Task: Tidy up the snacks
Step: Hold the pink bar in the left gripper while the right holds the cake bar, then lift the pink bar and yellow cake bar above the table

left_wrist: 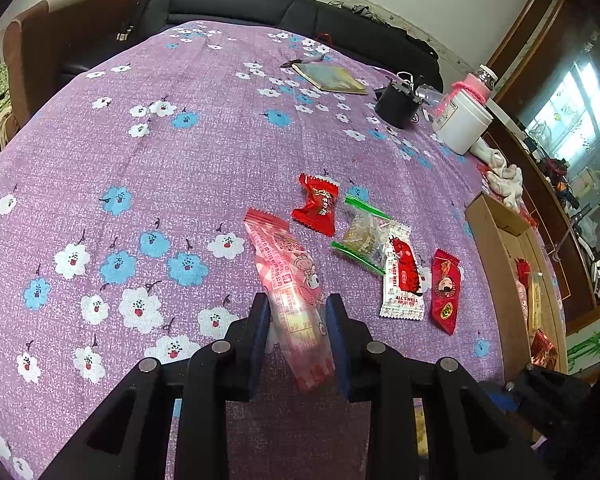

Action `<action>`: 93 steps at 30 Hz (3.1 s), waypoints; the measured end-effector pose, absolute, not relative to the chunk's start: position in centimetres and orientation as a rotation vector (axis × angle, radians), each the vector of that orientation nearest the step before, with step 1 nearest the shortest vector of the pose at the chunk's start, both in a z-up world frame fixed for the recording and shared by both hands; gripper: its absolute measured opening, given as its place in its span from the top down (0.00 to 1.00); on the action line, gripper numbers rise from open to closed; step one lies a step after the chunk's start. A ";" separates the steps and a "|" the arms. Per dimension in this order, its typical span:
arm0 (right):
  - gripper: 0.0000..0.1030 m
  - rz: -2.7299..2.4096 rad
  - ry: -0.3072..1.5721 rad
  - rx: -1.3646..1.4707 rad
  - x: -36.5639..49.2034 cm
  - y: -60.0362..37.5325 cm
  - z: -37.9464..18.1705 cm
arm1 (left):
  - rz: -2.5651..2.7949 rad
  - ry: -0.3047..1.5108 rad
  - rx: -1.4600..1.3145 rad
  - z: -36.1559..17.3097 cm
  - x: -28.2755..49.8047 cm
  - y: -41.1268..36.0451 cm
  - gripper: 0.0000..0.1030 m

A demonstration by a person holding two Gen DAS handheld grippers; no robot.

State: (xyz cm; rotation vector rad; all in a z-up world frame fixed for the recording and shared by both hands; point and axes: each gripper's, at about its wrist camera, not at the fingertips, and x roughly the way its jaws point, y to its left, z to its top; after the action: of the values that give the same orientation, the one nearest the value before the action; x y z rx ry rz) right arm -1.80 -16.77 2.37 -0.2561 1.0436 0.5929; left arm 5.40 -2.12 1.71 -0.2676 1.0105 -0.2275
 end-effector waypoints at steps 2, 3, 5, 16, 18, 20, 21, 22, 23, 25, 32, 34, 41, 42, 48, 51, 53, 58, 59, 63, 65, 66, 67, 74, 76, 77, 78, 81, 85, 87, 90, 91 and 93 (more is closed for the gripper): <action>0.41 0.627 1.020 -0.352 -2.5 -16.3 2.4 | -0.225 1.010 -0.266 1.7 5.4 -2.1 0.71; 0.40 0.632 1.014 -0.379 -2.7 -16.3 2.3 | -0.224 1.010 -0.264 1.7 5.4 -2.2 0.71; 0.40 0.603 1.021 -0.406 -2.3 -16.6 1.9 | -0.223 1.010 -0.261 1.7 5.4 -2.2 0.71; 0.68 0.469 1.023 -0.105 1.5 -16.9 2.0 | -0.214 0.998 -0.238 1.8 5.4 -2.5 0.71; 0.68 0.446 0.973 -0.058 1.8 -16.7 2.5 | -0.209 0.992 -0.232 1.8 5.4 -2.5 0.72; 0.68 0.443 0.904 0.009 2.0 -17.2 3.1 | -0.196 0.979 -0.226 1.9 5.2 -2.5 0.75; 0.68 0.462 0.874 0.048 1.9 -17.7 3.2 | -0.186 0.965 -0.219 2.1 5.0 -2.5 0.76; 0.68 0.481 0.843 0.082 1.8 -18.1 3.4 | -0.187 0.957 -0.217 2.2 4.9 -2.5 0.79; 0.68 0.484 0.825 0.096 1.8 -18.5 3.6 | -0.196 0.948 -0.220 2.4 4.8 -2.6 0.80; 0.68 0.483 0.780 0.136 1.6 -19.5 4.1 | -0.217 0.922 -0.217 2.9 4.3 -3.0 0.80; 0.68 0.428 0.755 0.233 2.3 -21.9 4.4 | -0.258 0.843 -0.152 4.2 3.0 -4.7 0.80; 0.68 0.426 0.758 0.256 2.1 -22.6 4.5 | -0.274 0.833 -0.150 4.4 2.8 -5.0 0.80; 0.68 0.397 0.748 0.312 1.7 -24.1 4.8 | -0.267 0.827 -0.138 4.4 2.7 -5.1 0.80; 0.68 0.391 0.749 0.318 1.7 -24.2 4.7 | -0.265 0.835 -0.143 4.3 2.8 -5.0 0.80; 0.68 0.377 0.749 0.344 1.7 -25.0 4.8 | -0.242 0.889 -0.174 3.3 3.6 -4.5 0.76; 0.68 0.373 0.746 0.340 1.7 -24.9 4.9 | -0.254 0.921 -0.207 2.8 4.2 -4.3 0.63; 0.68 0.378 0.745 0.337 1.6 -24.8 4.9 | -0.250 0.917 -0.199 2.7 4.3 -4.6 0.41; 0.68 0.385 0.740 0.336 1.6 -24.8 5.1 | -0.211 0.900 -0.104 2.2 4.8 -6.6 0.29; 0.68 0.386 0.740 0.337 1.6 -24.9 5.1 | -0.202 0.901 -0.079 2.0 4.9 -7.0 0.46; 0.68 0.390 0.734 0.338 1.5 -24.9 5.2 | -0.168 0.902 -0.010 1.5 5.0 -7.5 0.72; 0.68 0.389 0.732 0.334 1.4 -24.9 5.2 | -0.171 0.904 -0.038 1.6 5.0 -6.9 0.73; 0.68 0.389 0.731 0.333 1.4 -24.9 5.2 | -0.170 0.898 -0.053 1.8 4.9 -6.6 0.74; 0.68 0.387 0.731 0.333 1.4 -24.9 5.2 | -0.167 0.887 -0.062 2.0 4.8 -6.3 0.74; 0.68 0.378 0.733 0.334 1.4 -25.1 5.2 | -0.165 0.795 -0.078 3.7 3.3 -5.7 0.74; 0.68 0.380 0.735 0.331 1.5 -25.0 5.1 | -0.168 0.780 -0.055 3.9 3.0 -6.1 0.74; 0.68 0.379 0.734 0.328 1.4 -25.0 5.2 | -0.165 0.771 -0.042 3.9 2.8 -6.3 0.74; 0.68 0.378 0.731 0.325 1.4 -24.9 5.2 | -0.161 0.763 -0.025 4.0 2.7 -6.5 0.74; 0.68 0.377 0.725 0.313 1.3 -24.8 5.3 | -0.137 0.730 0.027 4.2 2.3 -7.1 0.74; 0.68 0.377 0.723 0.307 1.2 -24.7 5.4 | -0.126 0.699 0.072 4.5 1.8 -7.6 0.74; 0.68 0.378 0.721 0.304 1.2 -24.7 5.4 | -0.118 0.683 0.092 4.6 1.5 -7.9 0.74; 0.68 0.375 0.720 0.305 1.2 -24.8 5.4 | -0.111 0.668 0.114 4.7 1.4 -8.2 0.74; 0.68 0.375 0.721 0.304 1.2 -24.8 5.4 | -0.108 0.664 0.121 4.7 1.4 -8.3 0.74; 0.68 0.373 0.721 0.306 1.2 -24.8 5.4 | -0.107 0.659 0.131 4.7 1.2 -8.3 0.74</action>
State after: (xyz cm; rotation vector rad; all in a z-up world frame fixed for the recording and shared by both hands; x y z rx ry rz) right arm 1.22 -24.80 5.42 0.3056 0.7212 0.3729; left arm 1.23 -8.35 4.73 0.1309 0.6594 -0.1066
